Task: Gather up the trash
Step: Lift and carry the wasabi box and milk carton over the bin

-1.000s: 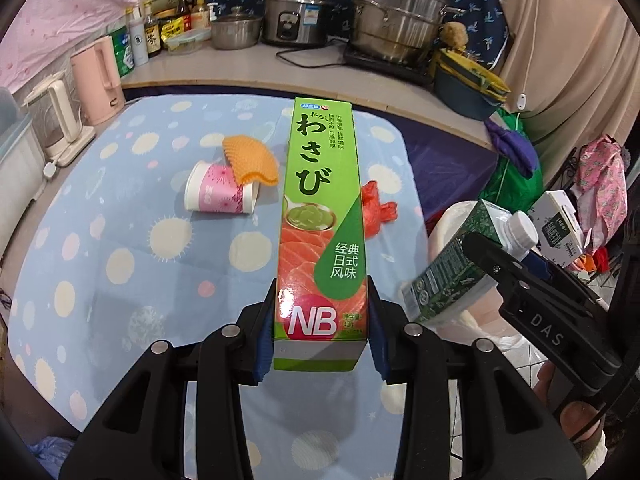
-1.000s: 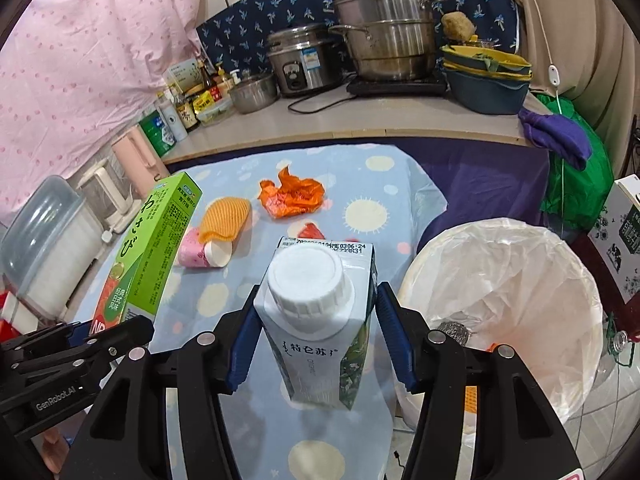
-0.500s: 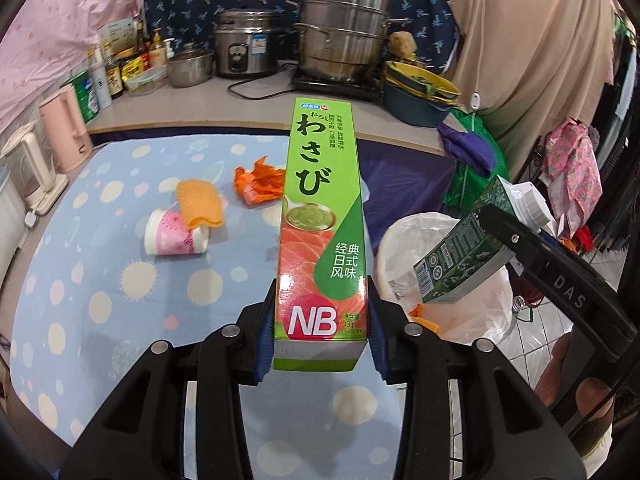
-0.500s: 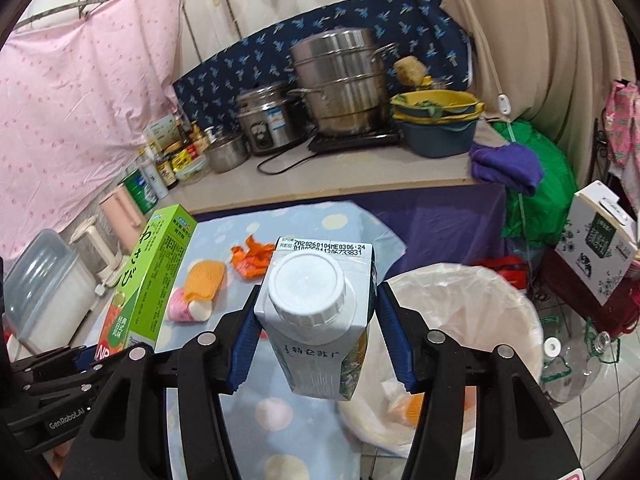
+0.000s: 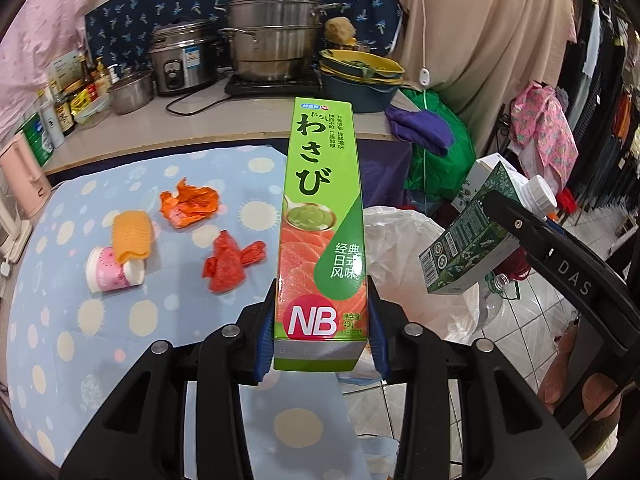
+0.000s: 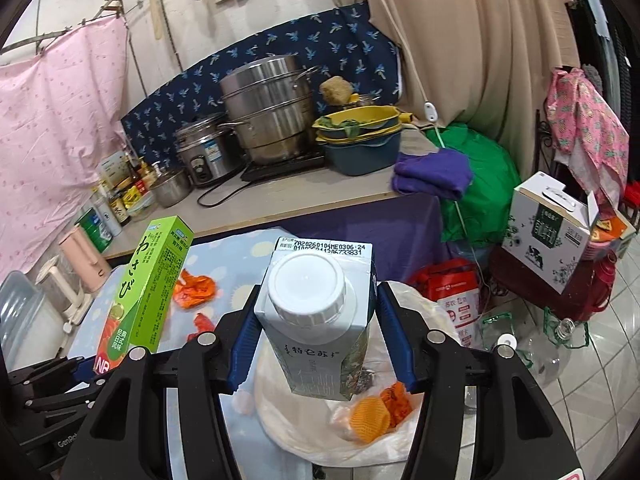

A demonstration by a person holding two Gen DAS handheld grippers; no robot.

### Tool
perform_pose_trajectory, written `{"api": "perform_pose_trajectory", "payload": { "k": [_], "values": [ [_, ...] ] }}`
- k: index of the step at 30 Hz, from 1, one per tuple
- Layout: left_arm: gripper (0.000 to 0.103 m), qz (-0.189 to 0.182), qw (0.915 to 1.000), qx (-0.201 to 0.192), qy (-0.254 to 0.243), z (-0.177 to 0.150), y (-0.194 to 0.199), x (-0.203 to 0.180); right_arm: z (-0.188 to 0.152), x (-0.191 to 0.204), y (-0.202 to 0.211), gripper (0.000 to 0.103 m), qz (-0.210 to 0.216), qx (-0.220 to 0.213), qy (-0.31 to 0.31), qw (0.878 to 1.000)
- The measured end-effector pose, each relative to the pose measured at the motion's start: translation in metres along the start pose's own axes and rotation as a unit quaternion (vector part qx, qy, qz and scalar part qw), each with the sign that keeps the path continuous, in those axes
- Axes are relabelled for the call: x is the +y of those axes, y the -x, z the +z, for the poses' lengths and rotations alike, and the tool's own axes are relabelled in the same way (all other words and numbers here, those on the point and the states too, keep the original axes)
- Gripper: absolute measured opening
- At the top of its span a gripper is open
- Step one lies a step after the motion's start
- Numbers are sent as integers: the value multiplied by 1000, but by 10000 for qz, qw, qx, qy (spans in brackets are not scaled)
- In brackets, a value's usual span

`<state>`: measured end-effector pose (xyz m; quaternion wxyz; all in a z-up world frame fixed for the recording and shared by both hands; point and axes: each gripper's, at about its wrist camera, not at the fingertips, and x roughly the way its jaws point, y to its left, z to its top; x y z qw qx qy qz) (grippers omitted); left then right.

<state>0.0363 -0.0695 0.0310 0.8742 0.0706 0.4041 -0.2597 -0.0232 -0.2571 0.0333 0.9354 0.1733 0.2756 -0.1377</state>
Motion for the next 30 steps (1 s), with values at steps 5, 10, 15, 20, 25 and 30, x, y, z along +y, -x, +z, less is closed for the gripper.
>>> {"api": "perform_pose_trajectory", "payload": {
  "k": [5, 10, 15, 20, 25, 30],
  "values": [
    [37, -38, 9997, 123, -185, 0, -13, -17, -3, -17, -3, 54, -112, 30, -146, 9998],
    [37, -41, 9992, 264, -296, -2, -27, -28, -9, -29, -10, 54, -186, 98, -261, 9994],
    [37, -51, 9986, 418, -332, -6, -39, -35, -14, -38, -20, 54, -230, 203, -354, 9989],
    [37, -35, 9977, 567, -382, -8, -51, -40, -20, -43, -28, 54, -249, 292, -419, 9984],
    [37, -28, 9968, 680, -417, -11, -61, -43, -23, -46, -36, 54, -264, 368, -446, 9980],
    [37, -30, 9961, 766, -433, -12, -70, -47, -27, -48, -44, 54, -265, 458, -477, 9975]
  ]
}}
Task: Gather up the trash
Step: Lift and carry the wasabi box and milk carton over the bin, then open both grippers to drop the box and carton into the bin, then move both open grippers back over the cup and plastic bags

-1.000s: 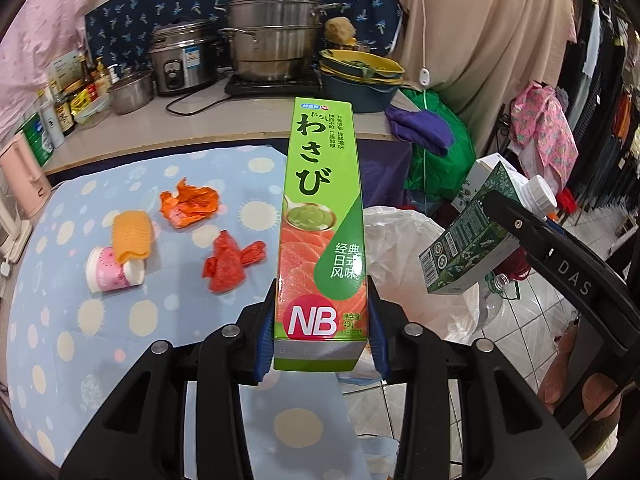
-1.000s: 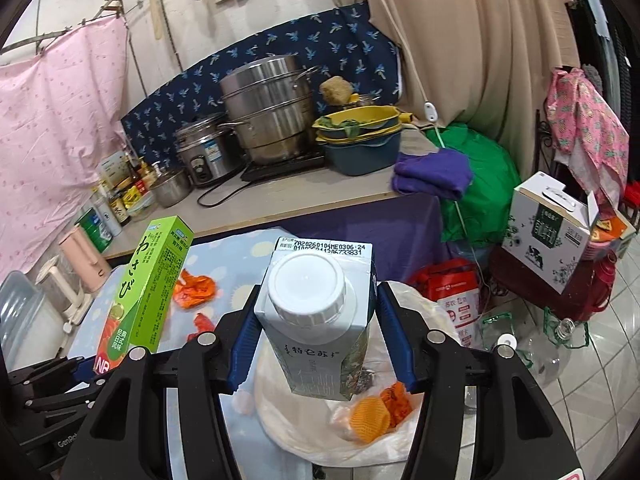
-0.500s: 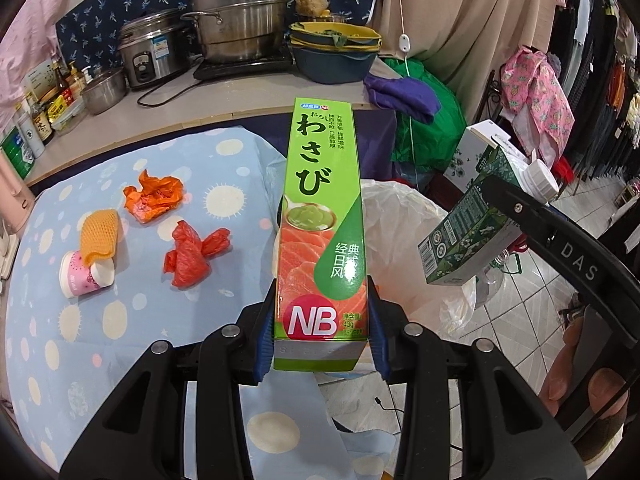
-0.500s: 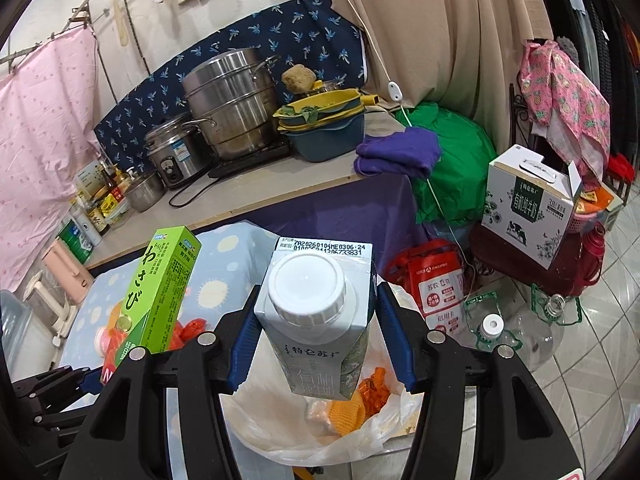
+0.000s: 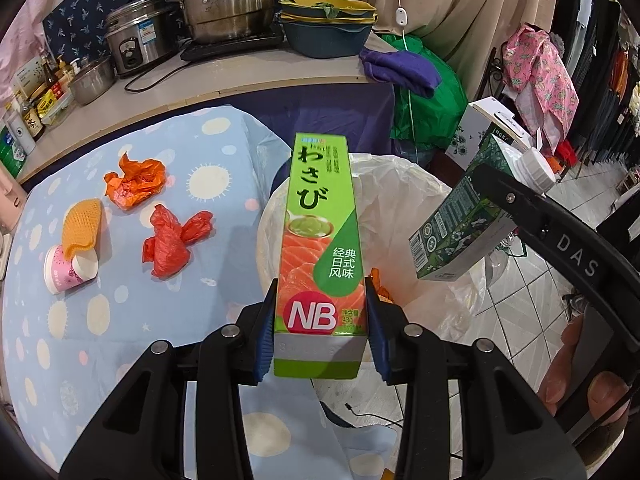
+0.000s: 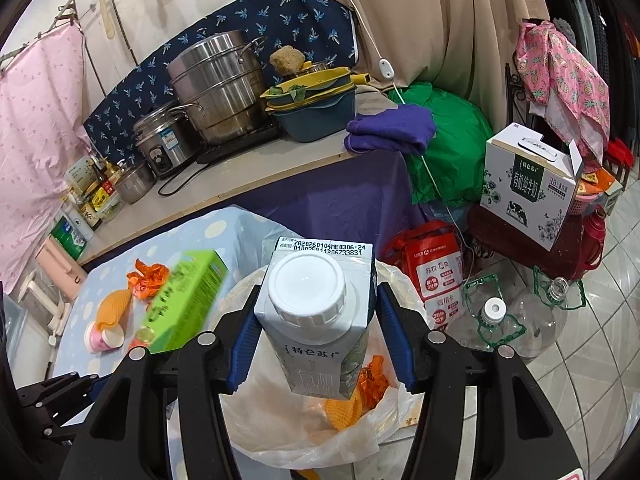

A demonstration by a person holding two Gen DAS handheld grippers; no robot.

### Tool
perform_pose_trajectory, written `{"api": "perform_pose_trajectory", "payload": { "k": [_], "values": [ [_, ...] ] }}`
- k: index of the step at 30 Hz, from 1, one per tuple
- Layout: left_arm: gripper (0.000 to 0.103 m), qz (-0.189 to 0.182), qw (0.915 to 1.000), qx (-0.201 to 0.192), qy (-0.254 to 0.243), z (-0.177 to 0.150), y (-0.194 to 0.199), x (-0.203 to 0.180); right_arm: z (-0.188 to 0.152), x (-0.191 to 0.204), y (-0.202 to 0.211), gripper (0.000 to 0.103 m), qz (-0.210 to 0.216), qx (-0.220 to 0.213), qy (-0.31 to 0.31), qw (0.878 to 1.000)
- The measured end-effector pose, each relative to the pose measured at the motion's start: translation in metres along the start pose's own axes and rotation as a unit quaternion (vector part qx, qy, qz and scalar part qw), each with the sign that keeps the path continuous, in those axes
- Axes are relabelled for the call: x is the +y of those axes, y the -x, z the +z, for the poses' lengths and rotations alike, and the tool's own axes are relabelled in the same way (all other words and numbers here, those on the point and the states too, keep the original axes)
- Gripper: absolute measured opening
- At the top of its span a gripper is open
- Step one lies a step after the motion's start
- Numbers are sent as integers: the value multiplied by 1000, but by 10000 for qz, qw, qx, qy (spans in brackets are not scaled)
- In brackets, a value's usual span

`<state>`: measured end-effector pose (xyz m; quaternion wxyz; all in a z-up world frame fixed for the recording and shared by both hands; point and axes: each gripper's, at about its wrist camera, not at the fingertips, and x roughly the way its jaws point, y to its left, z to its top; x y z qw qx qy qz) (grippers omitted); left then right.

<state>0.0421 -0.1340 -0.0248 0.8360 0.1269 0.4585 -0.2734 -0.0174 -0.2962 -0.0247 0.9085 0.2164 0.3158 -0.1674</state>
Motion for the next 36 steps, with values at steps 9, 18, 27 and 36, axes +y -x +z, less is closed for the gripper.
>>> {"api": "perform_pose_trajectory", "payload": {
  "k": [9, 18, 27, 36],
  "values": [
    [45, 35, 10000, -43, 43, 2, -2, 0, 4, -1, -1, 56, -12, -77, -43, 10000],
    [56, 92, 9998, -158, 94, 5, 3, 3, 5, 4, 5, 61, -10, -170, 32, 9999],
    [56, 83, 9996, -202, 196, 5, 8, 11, 6, 13, 7, 61, 10, -182, 100, 9998],
    [56, 90, 9987, -274, 432, 2, 18, 31, 6, 29, 11, 61, 55, -183, 238, 9995]
  ]
}}
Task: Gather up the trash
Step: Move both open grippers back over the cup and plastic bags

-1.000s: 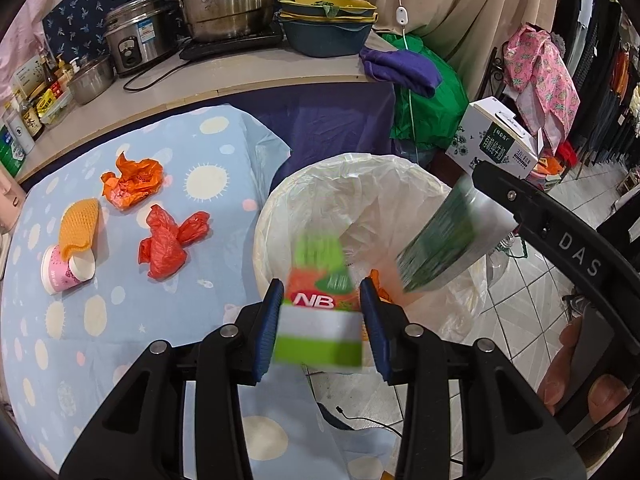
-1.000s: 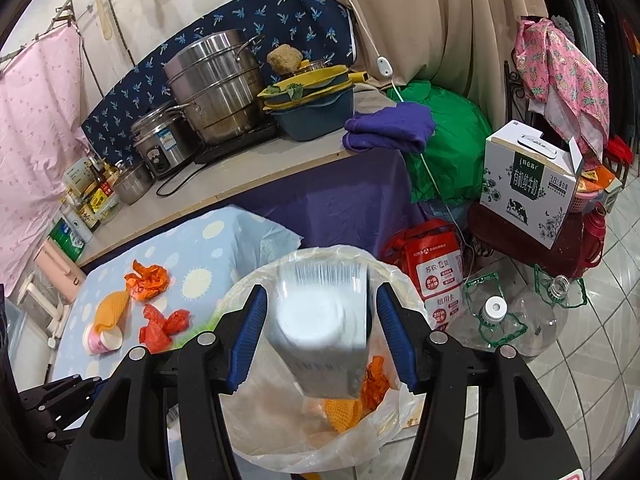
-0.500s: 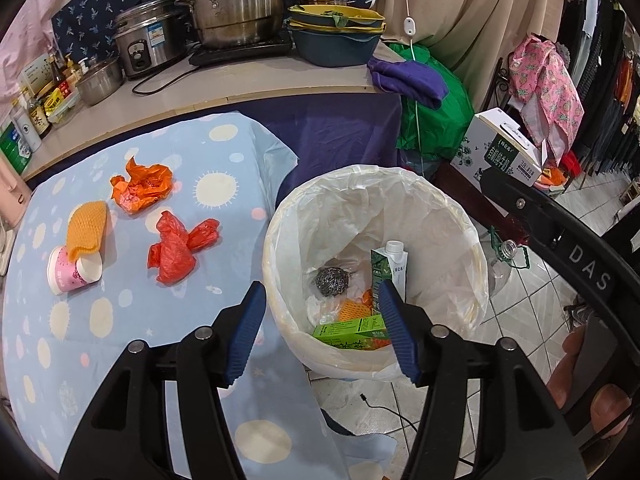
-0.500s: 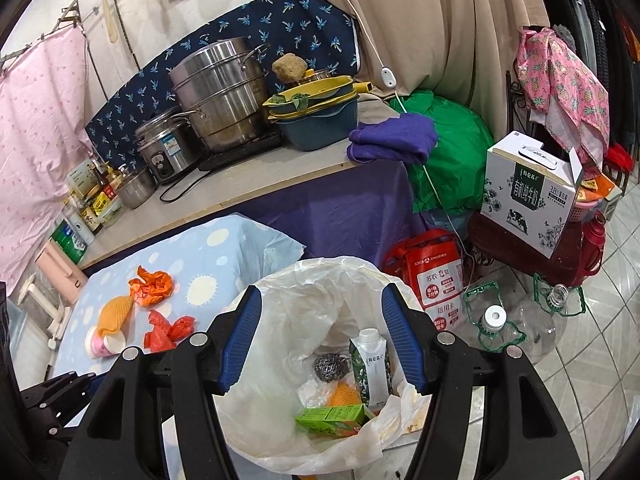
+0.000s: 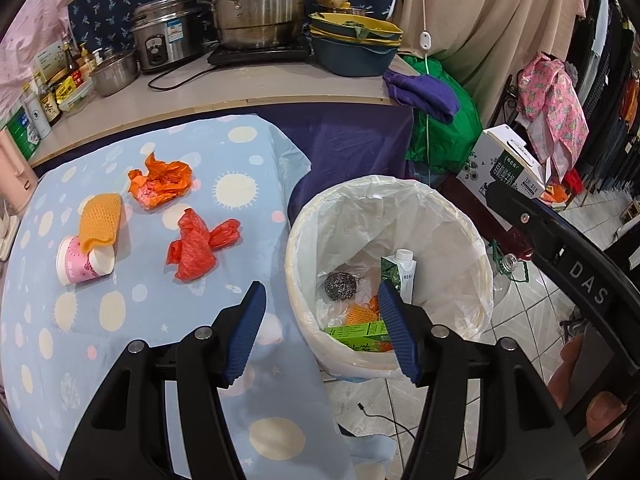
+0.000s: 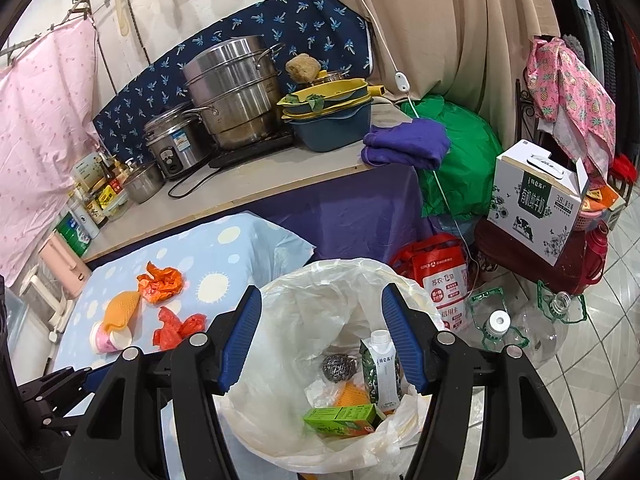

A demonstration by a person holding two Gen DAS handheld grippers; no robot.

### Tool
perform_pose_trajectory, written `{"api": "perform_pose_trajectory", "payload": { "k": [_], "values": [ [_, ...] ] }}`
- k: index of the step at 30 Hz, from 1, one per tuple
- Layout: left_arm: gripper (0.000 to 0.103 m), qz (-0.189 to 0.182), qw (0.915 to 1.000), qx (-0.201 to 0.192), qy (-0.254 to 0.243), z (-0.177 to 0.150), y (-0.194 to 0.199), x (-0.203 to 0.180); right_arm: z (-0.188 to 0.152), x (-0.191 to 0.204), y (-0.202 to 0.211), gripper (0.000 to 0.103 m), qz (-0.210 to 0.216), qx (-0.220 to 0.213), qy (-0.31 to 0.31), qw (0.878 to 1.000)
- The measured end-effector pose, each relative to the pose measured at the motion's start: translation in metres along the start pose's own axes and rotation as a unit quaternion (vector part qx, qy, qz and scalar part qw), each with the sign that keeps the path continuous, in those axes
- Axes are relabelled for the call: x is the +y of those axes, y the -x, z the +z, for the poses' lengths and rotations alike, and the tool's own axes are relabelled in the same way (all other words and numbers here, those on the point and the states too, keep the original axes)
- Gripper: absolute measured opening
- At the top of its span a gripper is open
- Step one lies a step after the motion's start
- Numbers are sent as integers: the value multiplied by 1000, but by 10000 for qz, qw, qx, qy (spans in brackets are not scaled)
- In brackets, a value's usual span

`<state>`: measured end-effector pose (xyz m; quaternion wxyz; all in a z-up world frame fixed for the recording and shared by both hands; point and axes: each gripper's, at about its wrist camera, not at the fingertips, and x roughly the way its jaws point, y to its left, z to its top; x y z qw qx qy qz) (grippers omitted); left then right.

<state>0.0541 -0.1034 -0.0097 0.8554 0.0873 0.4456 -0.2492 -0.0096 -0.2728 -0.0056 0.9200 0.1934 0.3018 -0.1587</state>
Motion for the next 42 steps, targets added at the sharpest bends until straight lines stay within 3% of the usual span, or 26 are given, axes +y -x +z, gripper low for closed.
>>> {"api": "perform_pose_trajectory", "payload": {
  "k": [10, 23, 26, 30, 42],
  "values": [
    [59, 208, 9985, -76, 503, -10, 11, 49, -6, 36, -1, 63, 176, 88, 267, 9994],
    [59, 638, 9903, -143, 1224, -30, 26, 130, -26, 115, -20, 64, 590, 424, 904, 9933],
    [59, 751, 9870, -125, 1418, -36, 27, 151, -32, 131, -27, 64, 666, 518, 1022, 9912],
    [67, 955, 9800, -113, 1740, -45, 27, 183, -40, 153, -39, 65, 768, 677, 1172, 9878],
    [67, 1395, 9610, 29, 2388, -63, 19, 263, -66, 208, -98, 65, 898, 1169, 1508, 9775]
  ]
}}
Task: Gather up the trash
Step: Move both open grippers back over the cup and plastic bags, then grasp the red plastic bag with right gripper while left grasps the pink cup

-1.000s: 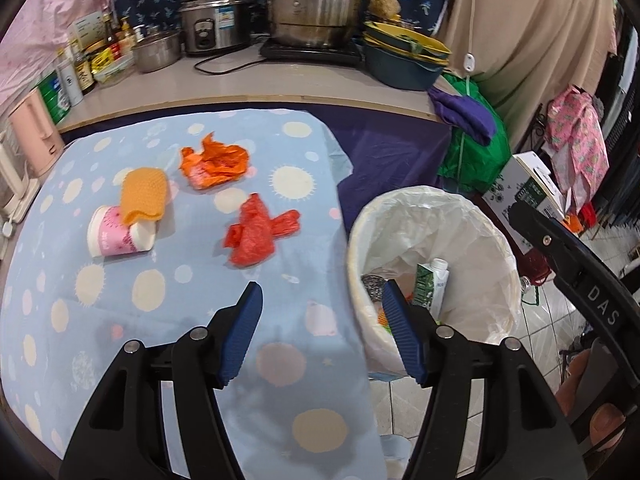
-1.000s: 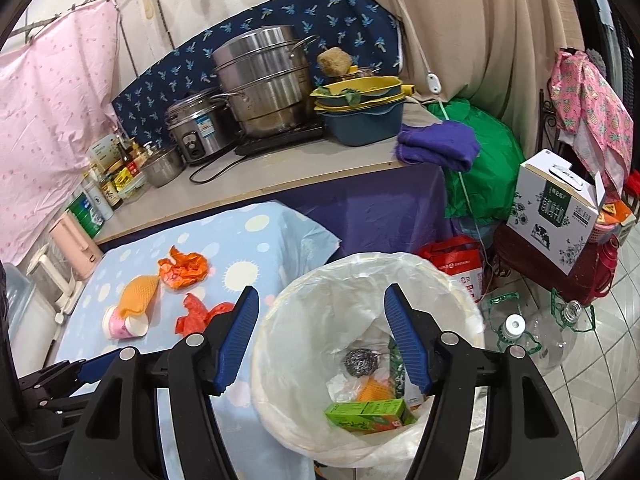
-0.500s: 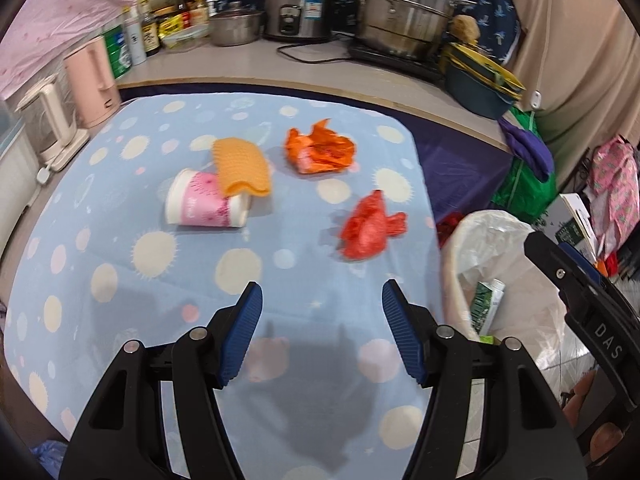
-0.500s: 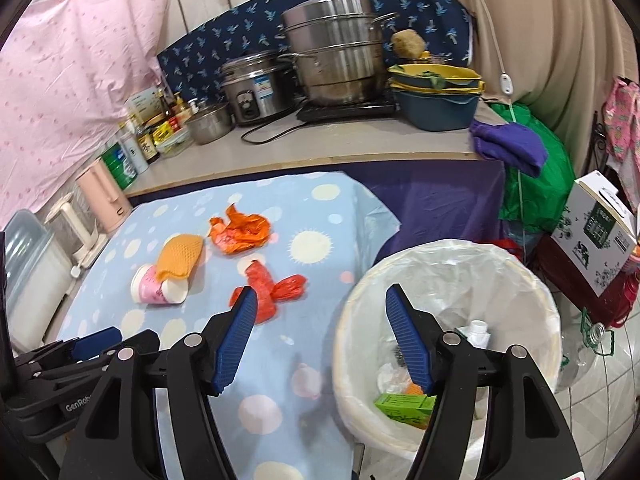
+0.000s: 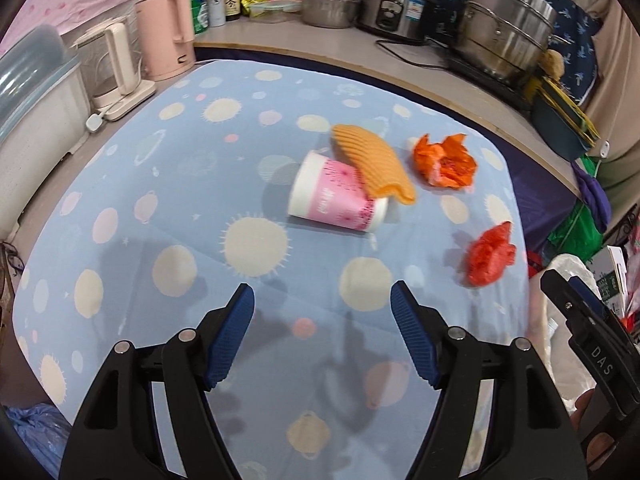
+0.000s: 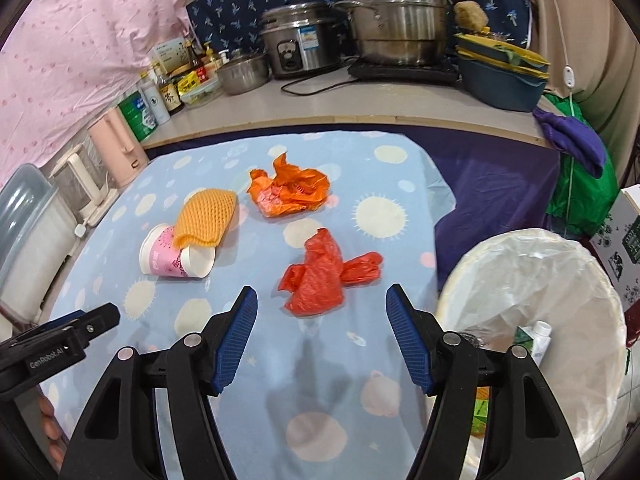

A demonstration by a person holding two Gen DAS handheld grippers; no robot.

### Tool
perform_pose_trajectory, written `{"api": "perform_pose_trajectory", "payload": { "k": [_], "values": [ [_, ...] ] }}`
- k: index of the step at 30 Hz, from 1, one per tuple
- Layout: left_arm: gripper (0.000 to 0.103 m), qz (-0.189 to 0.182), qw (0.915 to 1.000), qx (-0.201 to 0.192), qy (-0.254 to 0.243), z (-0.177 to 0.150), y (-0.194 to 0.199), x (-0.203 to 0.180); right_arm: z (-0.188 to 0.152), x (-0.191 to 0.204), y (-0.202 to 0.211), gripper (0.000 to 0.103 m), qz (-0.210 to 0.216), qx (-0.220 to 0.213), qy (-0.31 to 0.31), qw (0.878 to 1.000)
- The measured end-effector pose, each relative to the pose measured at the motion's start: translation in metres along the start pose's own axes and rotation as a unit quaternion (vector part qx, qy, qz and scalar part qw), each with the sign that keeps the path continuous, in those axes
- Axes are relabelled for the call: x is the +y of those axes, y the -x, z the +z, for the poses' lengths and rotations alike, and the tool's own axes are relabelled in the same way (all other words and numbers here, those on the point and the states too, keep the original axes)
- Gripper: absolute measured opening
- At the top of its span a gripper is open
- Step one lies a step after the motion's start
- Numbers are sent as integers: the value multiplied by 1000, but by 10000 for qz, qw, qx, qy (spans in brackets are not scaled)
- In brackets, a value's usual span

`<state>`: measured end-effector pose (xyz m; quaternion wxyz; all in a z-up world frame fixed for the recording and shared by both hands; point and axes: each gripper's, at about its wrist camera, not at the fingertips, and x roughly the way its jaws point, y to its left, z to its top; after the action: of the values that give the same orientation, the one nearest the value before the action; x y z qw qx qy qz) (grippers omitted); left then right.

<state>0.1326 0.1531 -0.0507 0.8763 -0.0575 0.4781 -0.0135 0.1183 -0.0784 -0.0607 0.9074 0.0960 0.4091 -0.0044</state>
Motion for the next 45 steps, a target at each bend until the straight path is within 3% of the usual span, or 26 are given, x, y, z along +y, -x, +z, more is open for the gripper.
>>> {"api": "perform_pose_trajectory", "payload": {
  "k": [11, 23, 33, 38, 40, 45],
  "values": [
    [71, 113, 9996, 124, 217, 24, -32, 29, 6, 9, -57, 65, -77, 341, -29, 9994],
    [72, -18, 9997, 147, 179, 51, -63, 26, 6, -5, -88, 65, -231, 547, -176, 9981],
    [70, -293, 9988, 174, 346, 65, -92, 32, 2, -7, -101, 39, -170, 752, -174, 9969],
    [54, -537, 9977, 210, 368, 67, -95, 29, 1, -6, -100, 32, -142, 734, -130, 9971],
    [39, -642, 9973, 226, 283, 67, -94, 25, 2, -6, -100, 28, -111, 739, -127, 9971],
    [27, -783, 9965, 251, 134, 62, -85, 17, 1, -5, -94, 28, -59, 717, -120, 9973]
  ]
}}
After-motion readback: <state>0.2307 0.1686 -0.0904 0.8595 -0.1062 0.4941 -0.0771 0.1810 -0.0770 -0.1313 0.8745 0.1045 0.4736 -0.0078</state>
